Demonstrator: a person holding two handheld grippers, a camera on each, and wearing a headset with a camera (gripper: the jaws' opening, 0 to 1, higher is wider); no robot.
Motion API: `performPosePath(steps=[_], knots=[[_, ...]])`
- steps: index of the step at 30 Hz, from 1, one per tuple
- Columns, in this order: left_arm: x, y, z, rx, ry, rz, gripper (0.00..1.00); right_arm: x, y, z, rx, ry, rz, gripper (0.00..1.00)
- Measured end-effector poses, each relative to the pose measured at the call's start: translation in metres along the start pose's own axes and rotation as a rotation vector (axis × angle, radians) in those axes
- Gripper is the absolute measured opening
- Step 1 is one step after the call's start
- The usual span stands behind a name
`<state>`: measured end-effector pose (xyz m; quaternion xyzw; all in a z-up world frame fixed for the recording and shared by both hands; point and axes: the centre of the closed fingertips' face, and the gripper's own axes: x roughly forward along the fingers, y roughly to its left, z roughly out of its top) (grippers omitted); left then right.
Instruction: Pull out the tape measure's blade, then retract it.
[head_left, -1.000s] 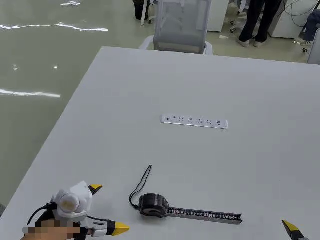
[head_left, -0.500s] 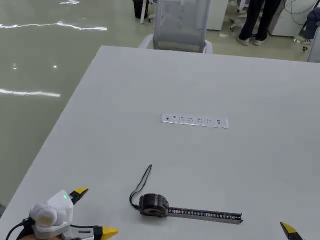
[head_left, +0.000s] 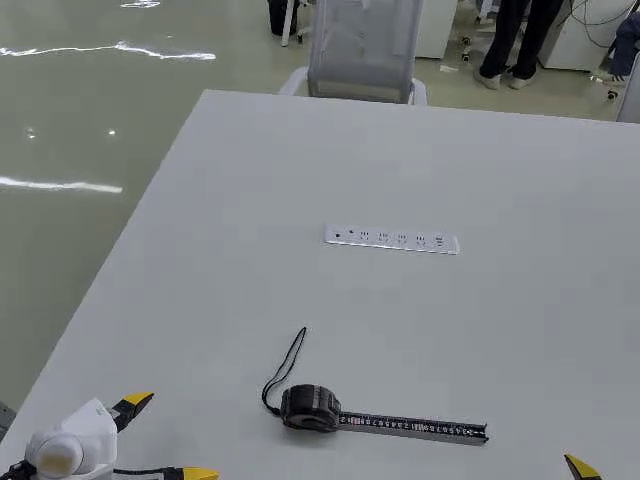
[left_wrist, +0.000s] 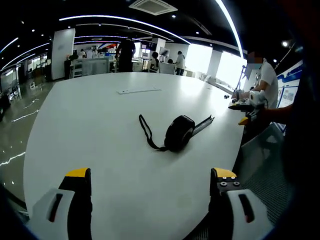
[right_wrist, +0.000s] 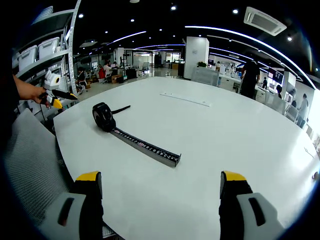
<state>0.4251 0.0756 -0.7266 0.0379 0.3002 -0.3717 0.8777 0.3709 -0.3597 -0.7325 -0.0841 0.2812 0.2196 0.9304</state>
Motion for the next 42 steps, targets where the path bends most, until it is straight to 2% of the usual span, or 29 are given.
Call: performPosePath(steps=[2,7,18,29,35,38,42], knots=[[0.000,0.002,-0.001,0.006,-0.001,0.006,0.95,-0.001,0.000,-0.002,0.004,0.002,0.002,1.00],[-0.001,0.000,-0.002,-0.006,-0.006,0.006,0.99,-0.004,0.001,-0.005,0.009,0.010,-0.001,1.00],[-0.008,0.008,-0.011,-0.009,0.013,0.023,0.99,-0.007,-0.003,-0.008,0.001,0.013,-0.017,1.00],[-0.010,0.009,-0.013,-0.005,0.025,0.024,0.99,-0.008,-0.005,-0.006,-0.009,0.012,-0.019,1.00],[-0.010,0.005,-0.009,0.006,0.026,0.013,0.99,-0.010,-0.006,-0.005,-0.023,0.005,-0.018,1.00],[-0.009,0.003,-0.008,0.043,0.038,0.004,0.99,-0.011,-0.007,-0.003,-0.042,-0.011,-0.016,1.00],[-0.007,0.003,-0.003,0.034,0.037,0.007,0.99,-0.012,-0.007,-0.001,-0.047,-0.018,-0.020,1.00]])
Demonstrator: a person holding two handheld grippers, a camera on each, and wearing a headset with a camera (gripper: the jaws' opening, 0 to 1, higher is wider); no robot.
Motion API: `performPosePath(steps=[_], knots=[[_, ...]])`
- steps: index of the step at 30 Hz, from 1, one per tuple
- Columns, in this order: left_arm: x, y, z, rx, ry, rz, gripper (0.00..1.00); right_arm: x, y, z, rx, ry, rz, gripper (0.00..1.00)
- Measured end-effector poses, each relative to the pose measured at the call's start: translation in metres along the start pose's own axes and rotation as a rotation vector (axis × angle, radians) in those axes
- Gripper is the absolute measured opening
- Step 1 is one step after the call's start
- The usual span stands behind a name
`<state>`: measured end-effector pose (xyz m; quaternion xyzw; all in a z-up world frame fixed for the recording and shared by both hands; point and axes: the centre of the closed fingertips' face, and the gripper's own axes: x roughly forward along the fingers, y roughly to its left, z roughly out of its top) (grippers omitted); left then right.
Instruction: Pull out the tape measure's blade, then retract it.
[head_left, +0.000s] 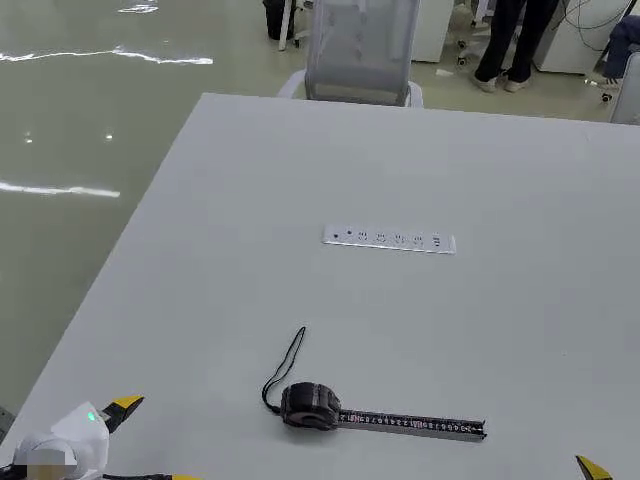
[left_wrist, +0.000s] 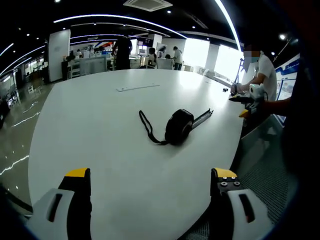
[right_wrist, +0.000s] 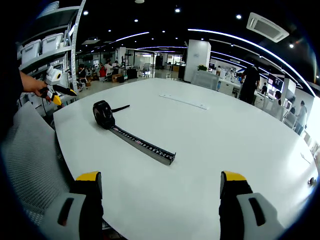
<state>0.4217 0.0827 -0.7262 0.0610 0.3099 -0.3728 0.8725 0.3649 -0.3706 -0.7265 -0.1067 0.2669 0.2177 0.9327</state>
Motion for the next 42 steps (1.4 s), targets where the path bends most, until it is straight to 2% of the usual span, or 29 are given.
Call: performPosePath(steps=[3,5,8,9,13,15,18,23,32,35,37,39,42], knots=[[0.003,-0.001,0.007,-0.035,-0.016,0.011,0.99,0.000,-0.001,0.000,0.002,0.002,-0.004,1.00],[0.005,0.002,0.008,-0.096,0.008,0.054,0.99,0.000,-0.001,0.000,0.004,0.002,-0.006,1.00],[0.011,-0.002,0.021,-0.140,-0.029,0.067,0.99,0.001,-0.001,-0.001,0.001,0.005,-0.005,1.00],[0.012,-0.004,0.022,-0.151,-0.030,0.069,0.99,0.001,-0.001,-0.001,0.002,0.006,-0.005,1.00],[0.018,-0.008,0.029,-0.126,-0.028,0.093,0.99,0.001,-0.002,0.000,-0.002,-0.002,-0.001,1.00],[0.022,-0.011,0.032,-0.133,-0.028,0.095,0.99,0.002,-0.002,0.003,-0.011,-0.009,0.001,0.99],[0.028,-0.019,0.037,-0.119,-0.017,0.103,0.99,0.004,-0.002,0.005,-0.005,-0.022,0.010,0.97],[0.039,-0.032,0.041,-0.120,-0.024,0.093,0.99,0.007,-0.005,0.007,-0.026,-0.018,0.017,0.93],[0.059,-0.049,0.044,-0.140,-0.018,0.113,0.99,0.017,-0.012,0.007,-0.047,-0.004,0.027,0.90],[0.066,-0.052,0.051,-0.167,-0.044,0.131,0.99,0.021,-0.014,0.006,-0.052,-0.003,0.032,0.89],[0.072,-0.059,0.054,-0.168,-0.041,0.120,0.99,0.024,-0.015,0.006,-0.051,-0.002,0.037,0.88],[0.078,-0.063,0.055,-0.159,-0.031,0.137,0.99,0.025,-0.015,0.008,-0.048,-0.002,0.046,0.87],[0.083,-0.069,0.062,-0.185,-0.044,0.134,0.99,0.028,-0.016,0.007,-0.056,0.002,0.056,0.85]])
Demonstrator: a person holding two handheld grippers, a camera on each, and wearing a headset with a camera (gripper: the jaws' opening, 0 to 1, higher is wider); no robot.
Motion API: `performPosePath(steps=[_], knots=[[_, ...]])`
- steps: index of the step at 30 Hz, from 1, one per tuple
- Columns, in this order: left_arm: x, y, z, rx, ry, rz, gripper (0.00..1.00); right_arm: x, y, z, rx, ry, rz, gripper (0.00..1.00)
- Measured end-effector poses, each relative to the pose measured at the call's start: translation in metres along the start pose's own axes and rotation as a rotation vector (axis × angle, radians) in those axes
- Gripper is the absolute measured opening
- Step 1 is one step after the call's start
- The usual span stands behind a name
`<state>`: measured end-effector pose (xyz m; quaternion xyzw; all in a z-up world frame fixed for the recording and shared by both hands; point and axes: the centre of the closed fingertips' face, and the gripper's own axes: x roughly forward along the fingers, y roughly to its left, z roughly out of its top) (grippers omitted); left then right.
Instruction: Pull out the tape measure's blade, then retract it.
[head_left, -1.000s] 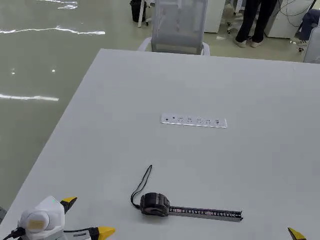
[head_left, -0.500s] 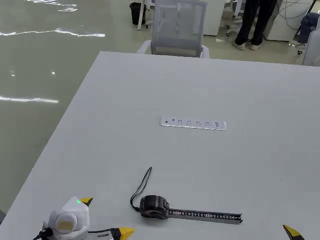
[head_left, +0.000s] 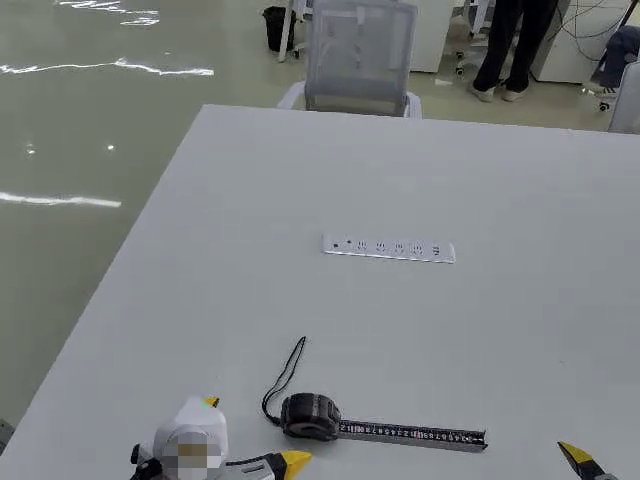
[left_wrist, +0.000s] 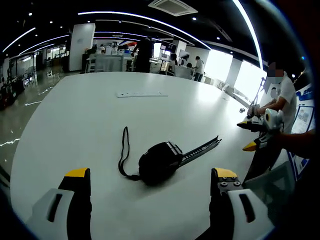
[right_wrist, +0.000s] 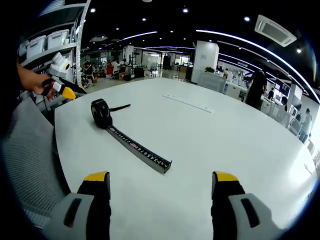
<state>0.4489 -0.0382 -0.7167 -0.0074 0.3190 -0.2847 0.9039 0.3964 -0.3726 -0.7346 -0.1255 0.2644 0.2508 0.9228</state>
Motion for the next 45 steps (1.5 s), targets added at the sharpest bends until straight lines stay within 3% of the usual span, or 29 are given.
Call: performPosePath(steps=[5,12,19,28,38,45], knots=[[0.009,-0.008,0.003,0.014,-0.009,0.020,0.99,0.005,0.001,0.000,-0.006,0.007,0.015,0.83],[0.018,-0.018,0.002,-0.028,-0.007,0.013,0.99,0.010,0.003,0.001,-0.016,0.011,0.031,0.80],[0.029,-0.015,0.003,-0.090,-0.034,0.065,0.99,0.020,0.002,0.006,-0.046,0.019,0.048,0.77],[0.041,-0.014,-0.008,-0.085,-0.010,0.108,0.99,0.036,0.000,0.012,-0.085,0.027,0.080,0.68],[0.049,-0.010,-0.003,-0.076,-0.032,0.156,0.99,0.060,0.001,0.004,-0.138,0.088,0.149,0.54],[0.058,-0.016,-0.007,-0.070,-0.013,0.157,0.99,0.074,-0.003,-0.007,-0.157,0.145,0.183,0.46]])
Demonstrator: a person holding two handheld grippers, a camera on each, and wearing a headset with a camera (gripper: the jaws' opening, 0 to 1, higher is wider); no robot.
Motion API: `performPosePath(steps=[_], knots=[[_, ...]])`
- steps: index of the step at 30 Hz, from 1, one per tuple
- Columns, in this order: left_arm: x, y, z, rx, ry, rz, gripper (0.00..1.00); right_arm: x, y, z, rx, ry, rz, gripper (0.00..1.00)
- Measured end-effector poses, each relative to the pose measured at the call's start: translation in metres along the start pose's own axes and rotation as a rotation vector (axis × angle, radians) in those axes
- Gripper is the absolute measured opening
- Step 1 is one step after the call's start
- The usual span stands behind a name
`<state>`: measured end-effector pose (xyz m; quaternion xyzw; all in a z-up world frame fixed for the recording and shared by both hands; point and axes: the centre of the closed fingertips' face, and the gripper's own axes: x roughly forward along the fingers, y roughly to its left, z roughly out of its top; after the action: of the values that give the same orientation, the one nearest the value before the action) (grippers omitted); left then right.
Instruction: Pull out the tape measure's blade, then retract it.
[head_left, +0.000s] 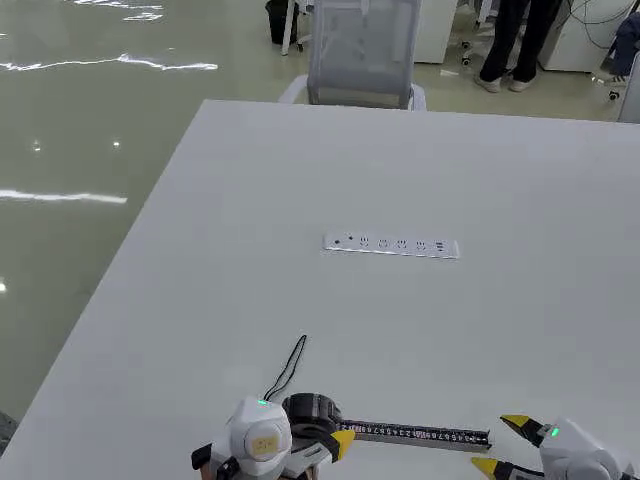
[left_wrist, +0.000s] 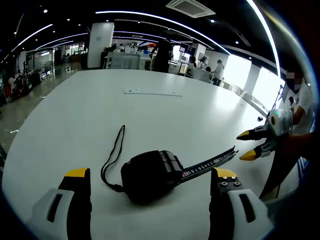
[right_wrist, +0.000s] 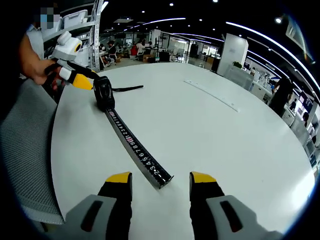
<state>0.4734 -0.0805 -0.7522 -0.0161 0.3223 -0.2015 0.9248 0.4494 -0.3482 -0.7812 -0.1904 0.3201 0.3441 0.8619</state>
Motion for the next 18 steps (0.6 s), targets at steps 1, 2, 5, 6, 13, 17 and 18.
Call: performPosePath(steps=[1,2,5,6,13,17,18], knots=[[0.001,-0.001,-0.001,0.000,0.004,-0.001,0.99,0.001,-0.001,-0.003,-0.005,0.012,0.006,0.44],[0.001,-0.001,-0.001,-0.001,0.006,-0.001,0.99,0.002,-0.002,-0.005,-0.005,0.021,0.010,0.43],[0.003,-0.002,-0.003,0.004,0.014,0.002,0.99,0.005,-0.003,-0.009,-0.006,0.036,0.024,0.41],[0.004,-0.002,-0.004,0.003,0.016,0.004,0.99,0.006,-0.005,-0.011,-0.010,0.043,0.025,0.40],[0.012,0.001,-0.005,0.003,0.022,0.032,0.99,0.013,-0.002,-0.012,-0.025,0.069,0.068,0.36],[0.018,0.005,-0.006,-0.029,0.026,0.057,0.95,0.020,0.002,-0.011,-0.044,0.076,0.091,0.33],[0.019,0.006,-0.006,-0.030,0.026,0.061,0.95,0.021,0.003,-0.011,-0.045,0.079,0.094,0.31]])
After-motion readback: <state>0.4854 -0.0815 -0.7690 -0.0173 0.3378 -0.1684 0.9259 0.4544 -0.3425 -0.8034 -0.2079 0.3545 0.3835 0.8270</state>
